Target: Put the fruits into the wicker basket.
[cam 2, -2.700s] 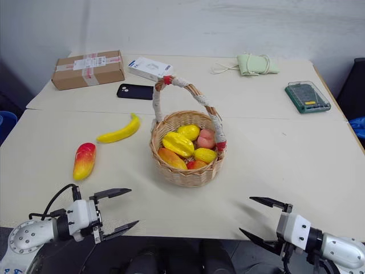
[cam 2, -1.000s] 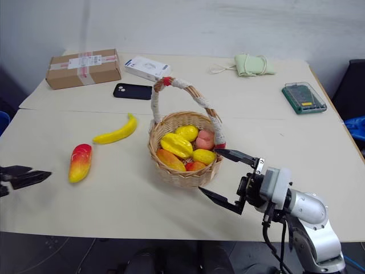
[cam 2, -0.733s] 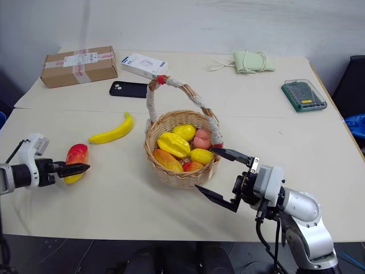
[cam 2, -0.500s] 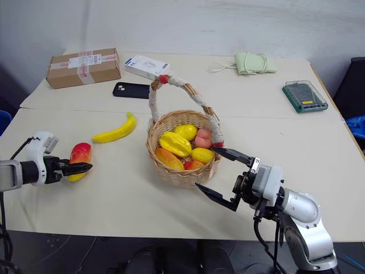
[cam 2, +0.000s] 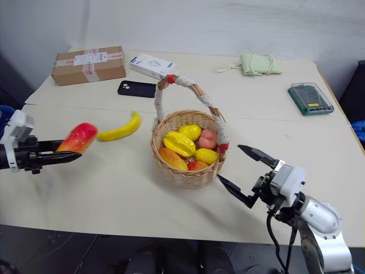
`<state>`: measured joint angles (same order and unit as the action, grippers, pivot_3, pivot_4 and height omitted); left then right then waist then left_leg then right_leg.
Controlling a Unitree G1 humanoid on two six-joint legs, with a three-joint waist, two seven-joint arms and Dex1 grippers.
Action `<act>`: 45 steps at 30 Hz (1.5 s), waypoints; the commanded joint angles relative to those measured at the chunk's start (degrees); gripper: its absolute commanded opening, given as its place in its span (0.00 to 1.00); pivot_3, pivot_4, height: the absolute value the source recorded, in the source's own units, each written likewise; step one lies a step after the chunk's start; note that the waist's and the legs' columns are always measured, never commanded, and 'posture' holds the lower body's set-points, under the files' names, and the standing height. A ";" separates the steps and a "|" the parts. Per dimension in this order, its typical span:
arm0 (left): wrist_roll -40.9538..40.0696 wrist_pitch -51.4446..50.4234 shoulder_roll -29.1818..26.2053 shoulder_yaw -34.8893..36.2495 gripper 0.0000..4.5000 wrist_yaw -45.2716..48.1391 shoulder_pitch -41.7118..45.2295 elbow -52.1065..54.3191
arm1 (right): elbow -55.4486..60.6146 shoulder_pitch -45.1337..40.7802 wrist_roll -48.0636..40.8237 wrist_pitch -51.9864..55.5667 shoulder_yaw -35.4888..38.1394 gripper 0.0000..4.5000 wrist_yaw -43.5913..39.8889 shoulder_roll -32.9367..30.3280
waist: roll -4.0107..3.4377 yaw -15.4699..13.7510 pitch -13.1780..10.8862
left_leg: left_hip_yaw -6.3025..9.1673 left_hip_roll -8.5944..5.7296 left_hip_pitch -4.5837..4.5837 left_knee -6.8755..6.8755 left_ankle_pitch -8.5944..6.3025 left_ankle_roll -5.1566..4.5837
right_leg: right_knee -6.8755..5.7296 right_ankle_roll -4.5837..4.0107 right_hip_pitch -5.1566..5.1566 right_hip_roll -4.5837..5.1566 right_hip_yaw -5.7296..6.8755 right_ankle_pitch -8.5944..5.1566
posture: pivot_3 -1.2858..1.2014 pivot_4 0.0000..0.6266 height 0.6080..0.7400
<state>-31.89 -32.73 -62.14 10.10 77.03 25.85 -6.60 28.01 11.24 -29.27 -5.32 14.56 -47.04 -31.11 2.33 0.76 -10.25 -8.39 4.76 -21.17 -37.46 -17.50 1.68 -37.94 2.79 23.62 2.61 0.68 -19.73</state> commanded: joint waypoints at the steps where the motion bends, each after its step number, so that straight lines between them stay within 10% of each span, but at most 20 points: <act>1: -0.01 -0.69 6.61 -8.27 0.42 -0.66 10.10 9.29 | 0.43 1.12 0.75 -1.98 4.42 1.00 1.44 -0.37 | -0.01 -0.56 0.00 | -0.01 -0.04 0.00 -0.07 -0.01 -0.05 | 0.02 0.11 -0.05 -0.02 -0.03 0.07 | 0.52 0.24 1.00; 7: 7.39 0.35 26.18 -19.72 0.42 -9.23 26.69 5.40 | 2.10 1.54 1.57 -2.03 6.78 1.00 4.24 0.28 | -0.10 -0.04 0.00 | -0.17 -0.41 0.03 -0.55 -0.03 -0.37 | -0.02 0.55 -0.23 -0.23 -0.46 0.34 | 0.52 0.24 1.00; 12: 10.08 0.23 29.34 -23.33 0.42 -9.01 27.86 4.18 | 6.39 2.53 1.77 -0.35 6.58 1.00 7.76 0.68 | -0.25 1.37 -0.07 | -0.04 -0.25 0.11 -0.47 -0.07 -0.17 | -0.06 0.56 0.01 -0.54 -1.00 0.33 | 0.52 0.24 1.00; 16: 9.69 3.83 30.21 -20.35 0.78 -9.53 27.06 2.11 | 9.71 2.14 1.39 1.74 6.08 1.00 10.25 0.38 | -0.41 1.21 -0.17 | 0.09 -0.04 0.21 -0.53 -0.05 0.14 | -0.15 0.50 0.05 -0.93 -1.16 0.33 | 0.52 0.24 1.00; 23: 3.90 1.30 16.91 -8.37 0.85 -1.79 17.51 0.63 | 12.05 -4.54 -2.97 6.24 3.68 1.00 9.94 -1.89 | -0.49 1.98 -0.22 | 0.04 -0.01 0.28 -0.54 -0.04 0.17 | -0.22 0.43 0.06 -0.96 -1.22 0.34 | 0.52 0.24 1.00; 33: 8.97 15.64 3.57 14.87 0.99 -14.90 -2.78 -30.65 | 14.15 -15.55 -8.40 12.09 -3.67 1.00 6.34 -4.84 | -0.48 1.77 -0.28 | 0.11 0.24 0.27 -0.50 -0.21 -0.01 | -0.18 0.28 0.12 -0.80 -1.12 0.26 | 0.52 0.24 1.00; 38: 12.23 24.02 -0.33 16.57 0.99 -16.26 -9.66 -39.71 | 14.45 -17.36 -6.91 10.55 -6.35 1.00 5.74 -3.07 | -0.22 1.43 -0.19 | -0.07 0.05 0.02 -0.54 -0.42 -0.31 | -0.06 0.31 0.30 -0.35 -1.00 0.28 | 0.52 0.24 1.00; 45: 12.62 23.62 1.08 9.96 0.99 -10.78 2.08 -36.81 | 12.75 -15.96 -4.76 7.95 -6.71 1.00 4.52 -1.76 | 0.31 -0.85 0.11 | 0.00 -0.15 0.00 -0.60 -0.51 -0.47 | 0.01 0.38 0.12 -0.13 -0.75 0.33 | 0.52 0.24 1.00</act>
<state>-19.70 -9.33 -61.02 22.16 64.44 24.79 -46.33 40.28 -5.07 -34.28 4.24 7.22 -42.05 -33.30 2.64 -0.09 -10.14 -8.41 4.57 -21.15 -38.08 -18.01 1.20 -37.92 3.16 23.67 2.50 0.00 -19.40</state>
